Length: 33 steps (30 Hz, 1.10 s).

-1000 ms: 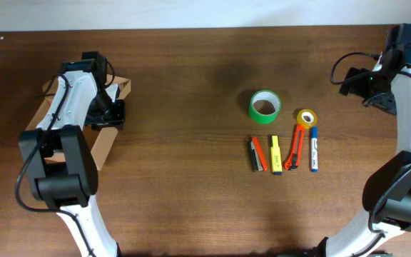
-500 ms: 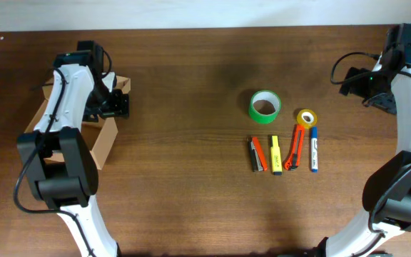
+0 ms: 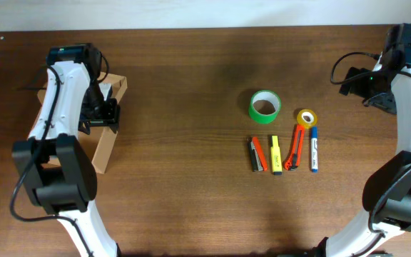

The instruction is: Pack container

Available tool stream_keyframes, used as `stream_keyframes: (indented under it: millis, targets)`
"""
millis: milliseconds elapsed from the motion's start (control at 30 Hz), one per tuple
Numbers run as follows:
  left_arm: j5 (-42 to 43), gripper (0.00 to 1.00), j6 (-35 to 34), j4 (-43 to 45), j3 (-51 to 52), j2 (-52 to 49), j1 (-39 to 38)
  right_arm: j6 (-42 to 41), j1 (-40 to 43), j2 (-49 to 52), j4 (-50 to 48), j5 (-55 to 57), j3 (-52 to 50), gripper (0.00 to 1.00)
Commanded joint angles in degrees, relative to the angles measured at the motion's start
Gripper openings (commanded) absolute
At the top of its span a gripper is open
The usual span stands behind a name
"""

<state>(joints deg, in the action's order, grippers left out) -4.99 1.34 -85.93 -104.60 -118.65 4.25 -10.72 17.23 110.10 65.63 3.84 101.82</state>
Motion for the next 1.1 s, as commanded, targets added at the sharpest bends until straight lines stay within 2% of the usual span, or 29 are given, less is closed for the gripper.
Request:
stream_keyframes:
  millis: [0,233,300,333,367,500,567,700,833,1067]
  targets:
    - [-0.85,0.65,2.08,1.18,0.26,2.21,0.02,-0.44,0.52,0.33,-0.13,1.38,-0.35,0.99]
    - [-0.85,0.62,3.48,4.70,8.85,2.23,0.02,-0.42,0.52,0.33,-0.15,1.40,-0.35,0.99]
    - [-0.85,0.49,3.48,6.32,10.86,2.21,0.02,-0.39,0.52,0.33,-0.15,1.40,-0.35,0.99]
    - [-0.83,0.34,3.45,7.15,11.91,2.23,0.02,-0.22,0.52,0.33,-0.15,1.42,-0.35,0.99]
    - [-0.83,0.24,3.45,7.78,12.41,2.23,0.02,-0.22,0.52,0.33,-0.15,1.42,-0.35,0.99]
    - [-0.61,0.07,3.37,9.57,12.57,2.23,0.02,-0.24,0.52,0.33,-0.15,2.45,-0.35,0.99]
    - [-0.09,0.02,1.88,10.91,12.28,2.45,0.00,-0.24,0.52,0.33,-0.15,2.45,-0.35,0.99]
    - [0.92,0.02,-1.25,11.76,6.43,3.30,-0.50,-0.24,0.52,0.33,-0.15,2.45,-0.35,0.99]
    - [0.61,0.02,-7.85,9.57,-5.20,3.30,-4.00,-0.24,0.52,0.33,-0.31,2.45,-0.35,0.99]
    - [-0.85,0.02,-25.11,10.51,-26.08,3.28,-15.15,-0.26,0.52,0.33,-0.28,2.43,-0.35,0.99]
